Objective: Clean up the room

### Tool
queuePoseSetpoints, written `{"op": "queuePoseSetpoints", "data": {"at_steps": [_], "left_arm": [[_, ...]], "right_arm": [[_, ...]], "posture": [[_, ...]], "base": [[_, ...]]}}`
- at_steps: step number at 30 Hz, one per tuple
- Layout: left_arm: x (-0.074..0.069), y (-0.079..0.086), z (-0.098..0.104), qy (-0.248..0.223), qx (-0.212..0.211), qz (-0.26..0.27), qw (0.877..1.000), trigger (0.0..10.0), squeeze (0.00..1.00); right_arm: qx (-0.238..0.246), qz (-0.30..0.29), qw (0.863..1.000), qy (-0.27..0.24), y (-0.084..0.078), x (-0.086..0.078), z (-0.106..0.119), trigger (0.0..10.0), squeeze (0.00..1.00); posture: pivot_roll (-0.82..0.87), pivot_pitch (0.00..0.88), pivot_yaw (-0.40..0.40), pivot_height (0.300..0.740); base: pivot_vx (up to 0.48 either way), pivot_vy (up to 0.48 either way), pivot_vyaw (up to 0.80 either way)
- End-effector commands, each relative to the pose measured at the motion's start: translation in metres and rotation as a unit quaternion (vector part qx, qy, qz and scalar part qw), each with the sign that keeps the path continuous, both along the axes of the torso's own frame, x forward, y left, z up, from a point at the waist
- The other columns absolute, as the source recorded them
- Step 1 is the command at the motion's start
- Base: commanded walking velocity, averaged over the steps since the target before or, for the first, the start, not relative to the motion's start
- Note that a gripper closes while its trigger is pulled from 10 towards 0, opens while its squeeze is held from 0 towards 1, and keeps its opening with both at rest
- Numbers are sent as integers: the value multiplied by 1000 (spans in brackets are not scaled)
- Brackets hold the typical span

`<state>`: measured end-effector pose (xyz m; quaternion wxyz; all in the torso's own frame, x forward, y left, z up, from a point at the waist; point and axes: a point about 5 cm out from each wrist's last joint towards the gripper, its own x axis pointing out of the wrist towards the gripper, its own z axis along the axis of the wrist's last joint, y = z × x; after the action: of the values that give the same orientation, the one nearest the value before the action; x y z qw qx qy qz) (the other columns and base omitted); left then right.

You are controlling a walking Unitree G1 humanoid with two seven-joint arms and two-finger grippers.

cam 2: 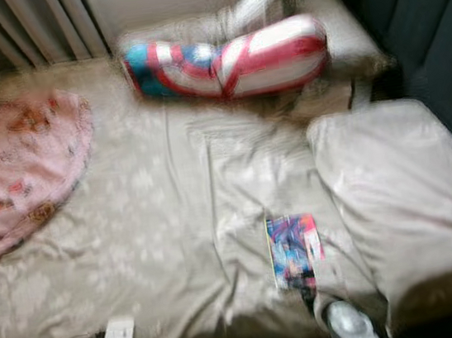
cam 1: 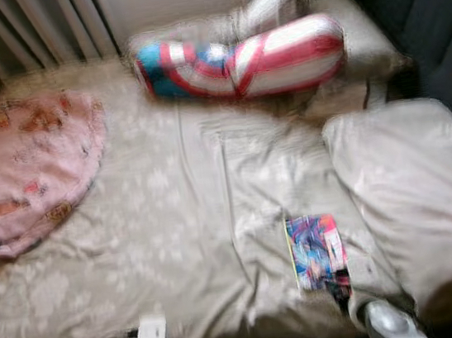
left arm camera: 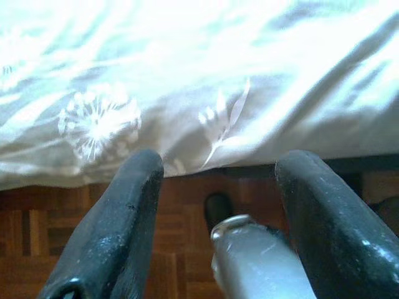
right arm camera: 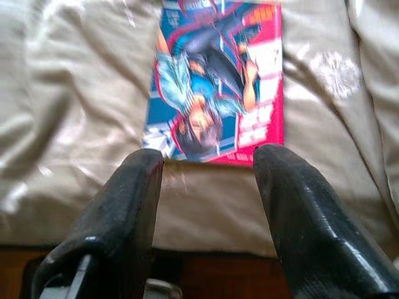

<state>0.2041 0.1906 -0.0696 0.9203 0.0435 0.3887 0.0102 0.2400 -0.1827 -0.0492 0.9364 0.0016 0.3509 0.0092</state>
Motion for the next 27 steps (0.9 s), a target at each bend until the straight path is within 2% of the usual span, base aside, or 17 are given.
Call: {"op": "queuePoseSetpoints", "data": {"at_steps": [1, 9, 15, 20, 27], "left_arm": [[-5, 1, -4, 20, -1, 1, 1000, 10000, 0], [-6, 10, -3, 25, 3, 26, 999, 10000, 0], [-10, 2, -7, 35, -2, 6, 999, 10000, 0], [-9, 3, -6, 32, -2, 11, 999, 10000, 0], [-9, 3, -6, 33, -2, 15, 999, 10000, 0]], "right_arm": [[3, 4, 1000, 28, 2, -12, -9, 10000, 0], [-12, -11, 993, 113, -5, -55, -34, 10000, 0], [0, -22, 990, 142, -1, -78, -44, 10000, 0], [3, -16, 989, 144, 0, -80, -45, 10000, 0], [1, -16, 991, 135, -3, -73, -42, 10000, 0]], "posture": [[-101, 17, -16, 740], [-100, 23, -11, 740], [-108, 32, -1, 740], [-106, 39, 1, 740], [-103, 44, -4, 740]], "base": [[0, 0, 0], [0, 0, 0], [0, 0, 0], [0, 0, 0], [0, 0, 0]]}}
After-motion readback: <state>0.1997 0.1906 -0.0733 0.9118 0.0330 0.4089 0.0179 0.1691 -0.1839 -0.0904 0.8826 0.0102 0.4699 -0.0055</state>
